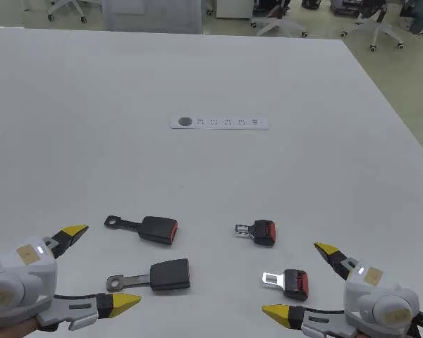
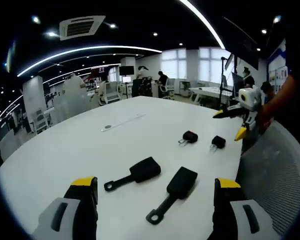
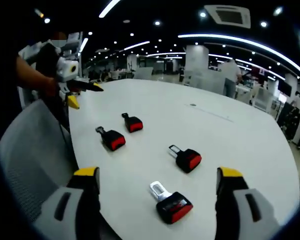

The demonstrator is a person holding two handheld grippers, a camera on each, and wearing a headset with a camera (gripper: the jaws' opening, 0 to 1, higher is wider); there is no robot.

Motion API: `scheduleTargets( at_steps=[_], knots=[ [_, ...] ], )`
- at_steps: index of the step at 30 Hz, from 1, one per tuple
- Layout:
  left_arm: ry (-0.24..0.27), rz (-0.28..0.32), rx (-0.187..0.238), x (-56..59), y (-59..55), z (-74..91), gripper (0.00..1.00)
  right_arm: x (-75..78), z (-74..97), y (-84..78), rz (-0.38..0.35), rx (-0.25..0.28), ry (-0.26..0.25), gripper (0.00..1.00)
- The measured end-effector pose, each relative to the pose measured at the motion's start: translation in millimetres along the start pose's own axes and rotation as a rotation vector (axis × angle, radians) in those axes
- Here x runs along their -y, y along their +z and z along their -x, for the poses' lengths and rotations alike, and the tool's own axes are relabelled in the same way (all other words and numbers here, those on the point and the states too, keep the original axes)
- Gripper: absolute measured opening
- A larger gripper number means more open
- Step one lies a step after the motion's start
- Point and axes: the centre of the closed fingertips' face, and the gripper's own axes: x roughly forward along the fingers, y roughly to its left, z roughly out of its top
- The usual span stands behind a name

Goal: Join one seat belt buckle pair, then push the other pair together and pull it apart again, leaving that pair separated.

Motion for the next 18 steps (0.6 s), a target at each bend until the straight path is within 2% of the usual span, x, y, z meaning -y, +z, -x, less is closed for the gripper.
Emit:
scheduleTargets(
  at_steps=[8,18],
  knots=[
    [0.002,-0.021,-0.006,0.7,0.2,0.7,0.98,-6.0,0.5,-0.3,0.008,-0.003,0.021,0.97],
    [0.006,-0.016,0.002,-2.9,-0.5,1.3,0.98,-2.8,-1.0,1.6,0.007,-0.003,0.018,0.97]
  ],
)
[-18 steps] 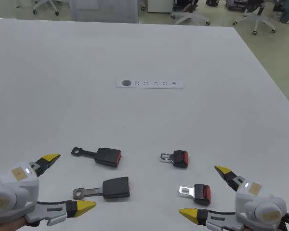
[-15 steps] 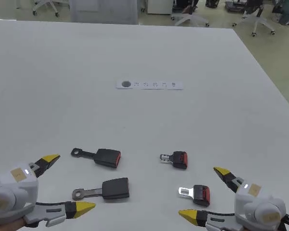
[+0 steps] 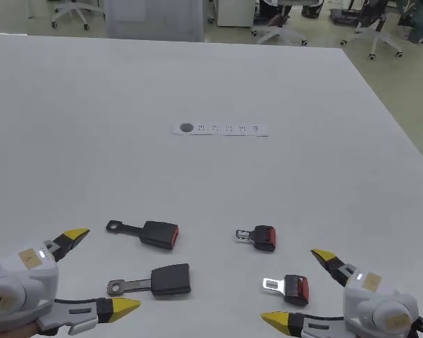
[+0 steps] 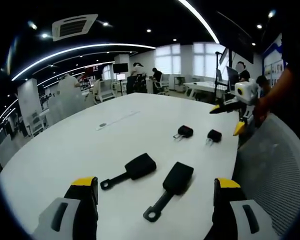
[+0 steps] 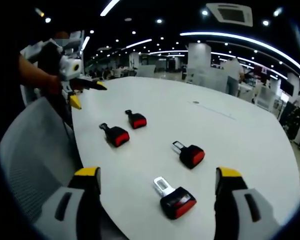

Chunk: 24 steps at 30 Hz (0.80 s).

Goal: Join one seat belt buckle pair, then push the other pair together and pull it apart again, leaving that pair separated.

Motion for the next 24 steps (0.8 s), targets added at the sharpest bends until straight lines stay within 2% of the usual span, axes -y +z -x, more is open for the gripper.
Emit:
scheduleTargets(
  at_steps=[24],
  knots=[
    [-0.014,-0.001,-0.003,4.0,1.4,-4.8,0.98,1.6,-3.0,-0.8,0.004,-0.014,0.015,0.96]
  ],
)
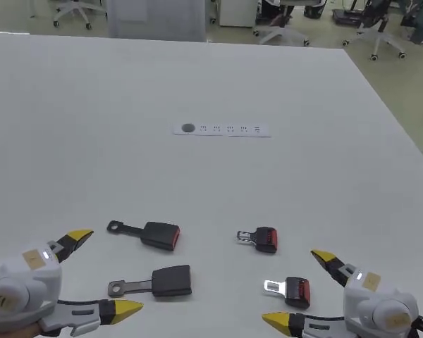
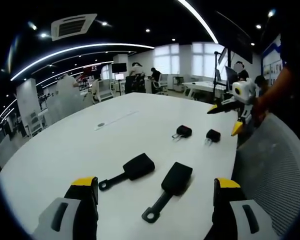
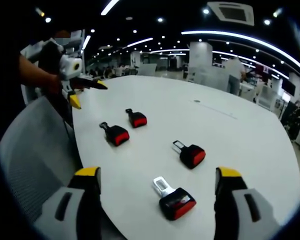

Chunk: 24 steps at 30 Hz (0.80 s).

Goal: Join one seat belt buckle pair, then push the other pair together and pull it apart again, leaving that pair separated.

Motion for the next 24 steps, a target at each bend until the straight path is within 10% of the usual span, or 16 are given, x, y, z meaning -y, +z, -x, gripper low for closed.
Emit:
scheduleTargets(
  at_steps=[24],
  knots=[
    [-0.022,-0.031,-0.02,6.1,-0.2,-3.2,0.97,1.5,0.0,-5.0,0.002,-0.019,0.009,0.96]
  ],
)
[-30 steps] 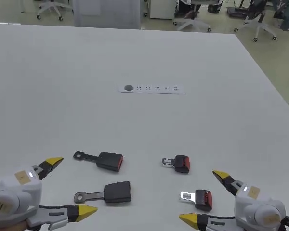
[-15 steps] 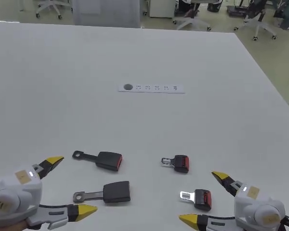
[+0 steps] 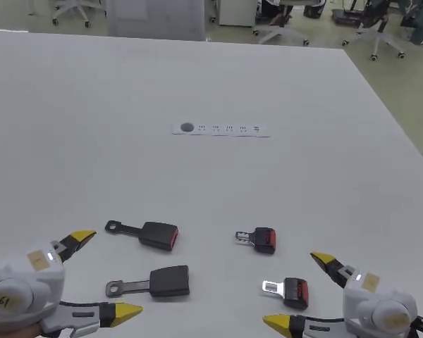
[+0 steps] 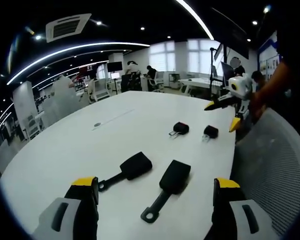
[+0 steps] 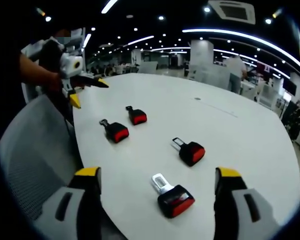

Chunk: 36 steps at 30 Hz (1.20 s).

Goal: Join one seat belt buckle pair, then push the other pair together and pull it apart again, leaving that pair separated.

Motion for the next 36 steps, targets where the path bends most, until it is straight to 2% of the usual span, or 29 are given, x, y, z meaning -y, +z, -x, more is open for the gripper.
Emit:
scheduleTargets(
  at_steps=[17,19,23,28,36],
  knots=[
    [-0.01,-0.005,0.002,-2.7,4.1,-4.7,0.96,3.5,-4.1,0.1,0.006,-0.01,0.013,0.96],
    [-0.02,-0.023,0.0,-1.3,4.4,-6.1,0.92,6.6,-4.4,-2.0,0.01,-0.021,0.015,0.96],
    [-0.04,-0.025,-0.014,-0.4,2.0,-10.5,0.92,9.0,-5.5,-5.1,0.019,-0.033,0.031,0.96],
    [-0.078,-0.058,-0.039,2.0,0.6,-19.0,0.91,13.3,-7.3,-17.5,0.038,-0.082,0.06,0.95],
    [-0.137,-0.101,-0.079,9.7,-7.1,-37.6,0.89,17.9,-12.1,-31.3,0.049,-0.131,0.126,0.92]
  ],
)
